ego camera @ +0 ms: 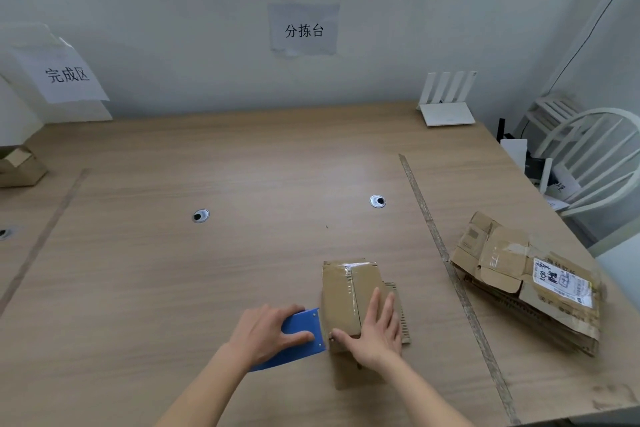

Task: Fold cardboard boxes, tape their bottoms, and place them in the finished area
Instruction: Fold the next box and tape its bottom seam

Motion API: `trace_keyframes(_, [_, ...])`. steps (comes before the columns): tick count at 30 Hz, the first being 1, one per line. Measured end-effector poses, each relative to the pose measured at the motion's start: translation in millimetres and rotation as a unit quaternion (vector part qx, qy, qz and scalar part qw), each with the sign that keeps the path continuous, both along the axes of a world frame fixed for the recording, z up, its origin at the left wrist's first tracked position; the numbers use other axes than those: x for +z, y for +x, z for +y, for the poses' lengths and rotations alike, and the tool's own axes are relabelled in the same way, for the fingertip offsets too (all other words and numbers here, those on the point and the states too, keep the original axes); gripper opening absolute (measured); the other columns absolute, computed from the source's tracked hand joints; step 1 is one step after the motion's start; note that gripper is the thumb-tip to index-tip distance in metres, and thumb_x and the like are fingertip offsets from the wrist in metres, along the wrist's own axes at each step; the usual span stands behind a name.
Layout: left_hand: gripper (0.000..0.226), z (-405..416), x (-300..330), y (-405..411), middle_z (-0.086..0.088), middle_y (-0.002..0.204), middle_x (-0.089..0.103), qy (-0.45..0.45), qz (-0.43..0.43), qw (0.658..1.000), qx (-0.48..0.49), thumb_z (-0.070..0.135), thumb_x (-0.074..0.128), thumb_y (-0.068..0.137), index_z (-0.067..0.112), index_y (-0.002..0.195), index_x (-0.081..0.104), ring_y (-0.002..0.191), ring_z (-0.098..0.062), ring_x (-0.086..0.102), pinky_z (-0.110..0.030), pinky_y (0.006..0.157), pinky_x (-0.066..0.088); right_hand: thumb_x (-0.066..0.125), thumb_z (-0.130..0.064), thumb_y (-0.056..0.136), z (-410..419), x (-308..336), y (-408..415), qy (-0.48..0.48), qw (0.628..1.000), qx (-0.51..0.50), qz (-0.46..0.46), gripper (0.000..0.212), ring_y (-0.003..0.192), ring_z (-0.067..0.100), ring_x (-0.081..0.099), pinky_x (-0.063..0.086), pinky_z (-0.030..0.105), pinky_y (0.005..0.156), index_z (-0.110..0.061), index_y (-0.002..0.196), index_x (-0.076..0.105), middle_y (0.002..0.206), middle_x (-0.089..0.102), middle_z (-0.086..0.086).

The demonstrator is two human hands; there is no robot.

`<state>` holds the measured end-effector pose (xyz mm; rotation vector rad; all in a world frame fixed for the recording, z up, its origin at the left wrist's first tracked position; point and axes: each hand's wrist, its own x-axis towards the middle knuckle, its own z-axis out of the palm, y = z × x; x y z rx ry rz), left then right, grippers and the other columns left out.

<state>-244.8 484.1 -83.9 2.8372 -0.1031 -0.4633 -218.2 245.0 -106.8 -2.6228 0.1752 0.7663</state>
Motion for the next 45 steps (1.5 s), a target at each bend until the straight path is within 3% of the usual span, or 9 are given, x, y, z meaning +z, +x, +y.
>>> trace_keyframes(5, [0.07,38.4,-7.1,-16.0,0.016,0.104,0.07,0.038,0.034,0.998,0.024,0.087,0.034,0.07,0.048,0.124,0.055,0.088,-0.012,0.063,-0.03,0.068,0.041,0.055,-0.083,0.077,-1.4,4.2,2.6,0.016,1.0,0.003,0.018,0.133,0.152,0.038,-0.019,-0.005,0.051,0.124,-0.022,0.146,-0.041,0.156,-0.042,0.014])
trace_keyframes(9, [0.067,21.5,-3.6,-8.9,0.015,0.098,0.068,0.036,0.022,0.999,0.026,0.086,0.035,0.074,0.046,0.123,0.056,0.077,-0.012,0.054,-0.029,0.061,0.036,0.055,-0.085,0.075,-4.1,2.5,4.1,0.031,0.999,0.002,0.019,0.134,0.152,0.036,-0.02,-0.005,0.051,0.124,-0.024,0.146,-0.041,0.157,-0.042,0.011])
trace_keyframes(16, [0.063,-8.0,-9.2,6.8,0.012,0.099,0.07,0.025,0.001,1.0,0.016,0.085,0.037,0.077,0.042,0.117,0.059,0.081,-0.013,0.062,-0.029,0.059,0.038,0.057,-0.084,0.073,-5.0,0.8,0.6,0.036,0.999,-0.012,0.007,0.134,0.153,0.033,-0.017,-0.004,0.05,0.124,-0.027,0.148,-0.038,0.159,-0.038,0.008])
trace_keyframes(22, [0.056,-19.8,-34.7,9.3,0.002,0.09,0.07,0.107,0.02,0.994,-0.005,0.076,0.043,0.08,0.027,0.098,0.059,0.076,-0.024,0.061,-0.036,0.061,0.035,0.056,-0.086,0.071,-7.8,-4.5,1.5,0.034,0.999,-0.011,0.0,0.136,0.153,0.034,-0.017,-0.004,0.051,0.123,-0.028,0.146,-0.041,0.16,-0.037,0.008])
trace_keyframes(26, [0.055,-35.3,-55.3,8.6,0.003,0.091,0.069,0.13,0.005,0.991,0.024,0.079,0.039,0.085,0.03,0.104,0.057,0.08,-0.023,0.065,-0.034,0.06,0.036,0.053,-0.088,0.069,-1.5,-13.2,-1.6,0.017,1.0,-0.012,-0.023,0.136,0.153,0.035,-0.01,-0.001,0.052,0.123,-0.028,0.144,-0.043,0.162,-0.031,0.009])
trace_keyframes(31, [0.053,-49.1,-55.7,17.6,0.005,0.085,0.065,0.156,-0.002,0.987,0.037,0.077,0.039,0.09,0.028,0.104,0.055,0.07,-0.02,0.056,-0.031,0.06,0.037,0.053,-0.089,0.067,-1.4,-15.2,-1.1,0.008,0.999,-0.024,-0.037,0.136,0.153,0.034,-0.004,0.006,0.052,0.124,-0.027,0.148,-0.038,0.164,-0.021,0.009])
trace_keyframes(34, [0.047,-44.3,-56.8,17.5,0.005,0.091,0.068,0.17,0.007,0.983,0.067,0.072,0.042,0.094,0.027,0.1,0.053,0.081,-0.02,0.066,-0.031,0.062,0.038,0.052,-0.09,0.067,-1.4,-15.6,-3.3,0.009,0.999,-0.019,-0.035,0.137,0.153,0.034,-0.005,0.006,0.052,0.123,-0.03,0.139,-0.048,0.164,-0.023,0.009])
trace_keyframes(41, [0.059,-22.1,-76.9,-1.8,0.004,0.112,0.07,0.131,0.007,0.986,0.101,0.072,0.038,0.094,0.038,0.142,0.037,0.103,-0.022,0.067,-0.034,0.07,0.041,0.045,-0.097,0.058,-5.9,-12.4,-5.2,-0.009,0.999,-0.016,-0.048,0.141,0.153,0.032,-0.006,0.002,0.057,0.122,-0.03,0.136,-0.051,0.163,-0.027,0.007])
trace_keyframes(45, [0.066,-9.6,-84.7,-12.1,-0.001,0.12,0.059,0.159,0.013,0.981,0.112,0.063,0.039,0.099,0.04,0.158,0.017,0.109,-0.023,0.06,-0.036,0.085,0.041,0.046,-0.098,0.044,13.3,-11.8,-7.1,-0.05,0.995,-0.048,-0.066,0.155,0.152,0.033,-0.004,0.005,0.062,0.118,-0.02,0.148,-0.038,0.164,-0.021,0.011])
